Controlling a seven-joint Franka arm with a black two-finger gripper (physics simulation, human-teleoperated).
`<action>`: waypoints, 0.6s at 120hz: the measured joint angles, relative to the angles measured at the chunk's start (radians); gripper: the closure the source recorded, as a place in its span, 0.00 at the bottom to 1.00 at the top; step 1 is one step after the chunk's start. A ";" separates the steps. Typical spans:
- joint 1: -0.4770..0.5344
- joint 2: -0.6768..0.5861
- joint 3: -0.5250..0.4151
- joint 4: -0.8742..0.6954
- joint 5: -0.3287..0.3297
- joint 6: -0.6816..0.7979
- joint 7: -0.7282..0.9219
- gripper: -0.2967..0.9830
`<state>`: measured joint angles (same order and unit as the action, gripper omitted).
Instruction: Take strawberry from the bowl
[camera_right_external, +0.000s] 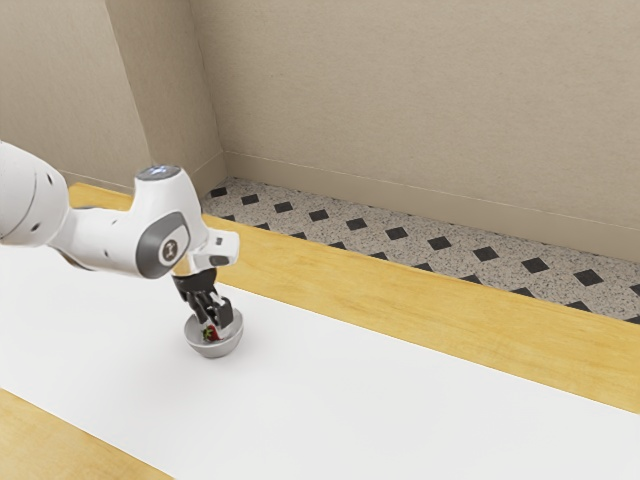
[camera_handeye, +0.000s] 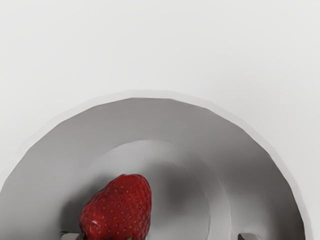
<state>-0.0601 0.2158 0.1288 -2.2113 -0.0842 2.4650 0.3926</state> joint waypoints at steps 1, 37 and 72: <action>0.000 0.003 0.000 0.001 0.000 0.001 0.000 0.47; -0.005 0.027 0.032 0.009 0.001 0.021 0.006 0.53; -0.018 0.048 0.032 0.006 0.000 0.045 0.008 0.54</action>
<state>-0.0779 0.2639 0.1610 -2.2051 -0.0840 2.5099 0.4004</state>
